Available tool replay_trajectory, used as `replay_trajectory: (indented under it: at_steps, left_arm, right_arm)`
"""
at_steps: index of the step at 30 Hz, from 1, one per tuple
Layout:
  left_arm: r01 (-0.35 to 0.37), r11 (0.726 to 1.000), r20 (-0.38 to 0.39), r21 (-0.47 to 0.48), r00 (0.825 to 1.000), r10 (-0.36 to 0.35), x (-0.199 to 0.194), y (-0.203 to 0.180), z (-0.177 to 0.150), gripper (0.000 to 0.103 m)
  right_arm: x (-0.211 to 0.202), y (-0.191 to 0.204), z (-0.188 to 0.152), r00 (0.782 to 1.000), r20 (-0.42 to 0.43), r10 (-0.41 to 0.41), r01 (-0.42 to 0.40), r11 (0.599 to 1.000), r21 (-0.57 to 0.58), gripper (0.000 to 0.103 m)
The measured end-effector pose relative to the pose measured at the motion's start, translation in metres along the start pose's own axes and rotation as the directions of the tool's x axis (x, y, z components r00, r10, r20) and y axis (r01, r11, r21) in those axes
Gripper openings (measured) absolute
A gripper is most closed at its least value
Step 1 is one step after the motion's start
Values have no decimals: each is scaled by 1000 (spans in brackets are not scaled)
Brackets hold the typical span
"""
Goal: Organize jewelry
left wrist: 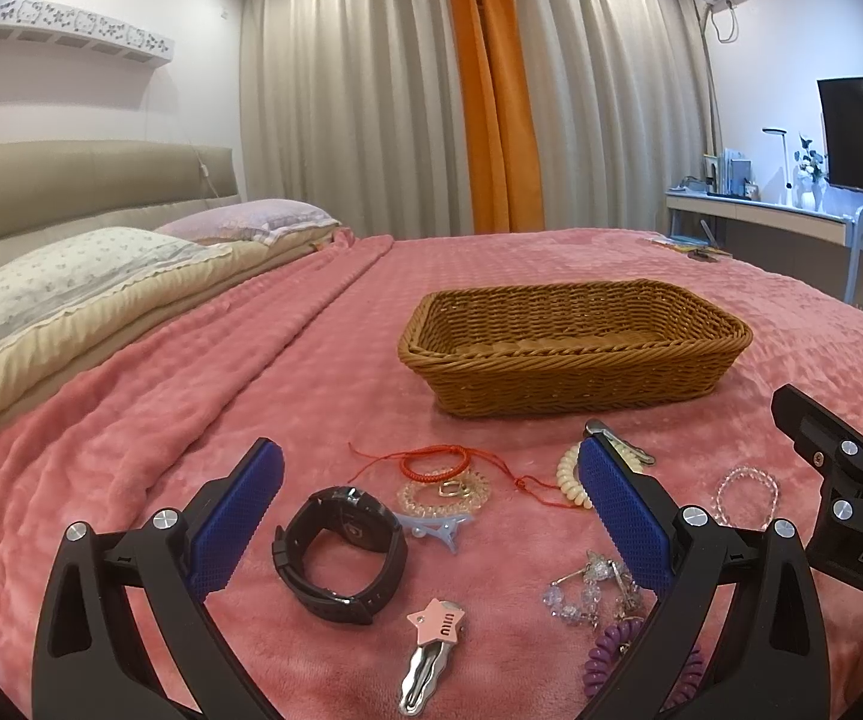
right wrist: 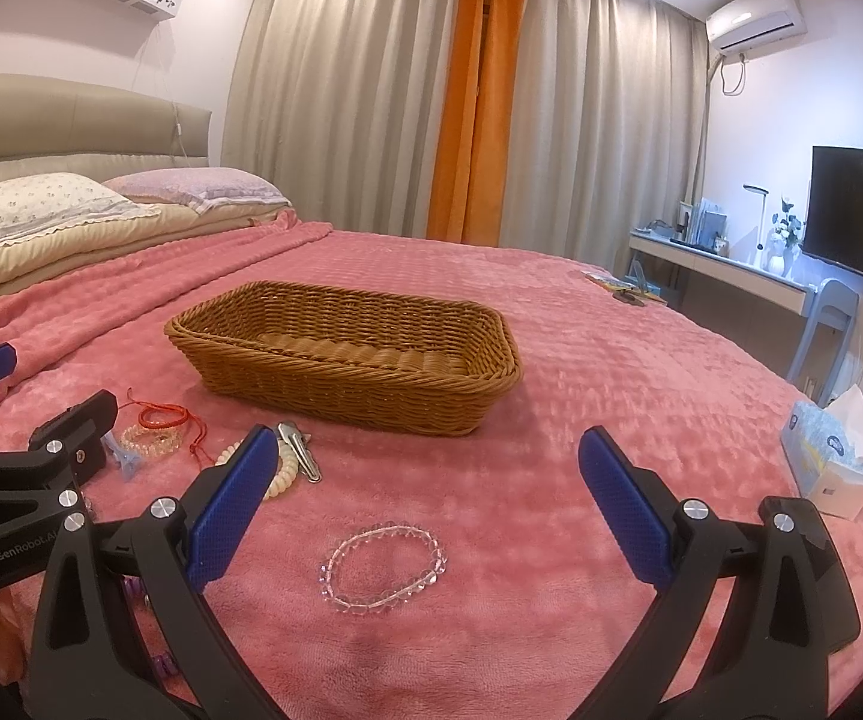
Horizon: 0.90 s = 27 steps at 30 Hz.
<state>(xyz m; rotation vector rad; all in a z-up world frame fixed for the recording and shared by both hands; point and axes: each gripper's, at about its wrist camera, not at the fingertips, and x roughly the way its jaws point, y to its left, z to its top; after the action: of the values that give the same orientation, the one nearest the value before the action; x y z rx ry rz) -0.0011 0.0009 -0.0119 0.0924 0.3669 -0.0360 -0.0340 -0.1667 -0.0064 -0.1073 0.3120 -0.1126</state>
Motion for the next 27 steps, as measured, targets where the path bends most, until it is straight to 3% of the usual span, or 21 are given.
replay_trajectory:
  at_steps: [9,12,15,22,24,27]
  left_arm:
    - [27,1000,-18,-16,999,-28,2,4,1,96]
    - [102,993,-54,-59,993,-106,6,15,4,96]
    - [200,969,-88,-146,973,-214,7,44,12,95]
    - [157,977,-147,-145,973,-178,-7,78,19,93]
    - [174,974,-192,-147,961,-201,-7,82,17,86]
    - [237,957,-268,-170,923,-276,-5,82,5,79]
  right_arm:
    - [0,1,0,1000,-5,-3,3,1000,-2,96]
    - [5,-2,1,1000,-29,-8,8,1000,13,96]
    - [7,-9,3,999,-54,-10,11,999,37,95]
    - [10,-32,7,989,-133,62,-48,994,103,92]
    - [13,-33,8,983,-170,75,-65,996,66,90]
    - [15,-38,5,971,-229,73,-67,997,31,85]
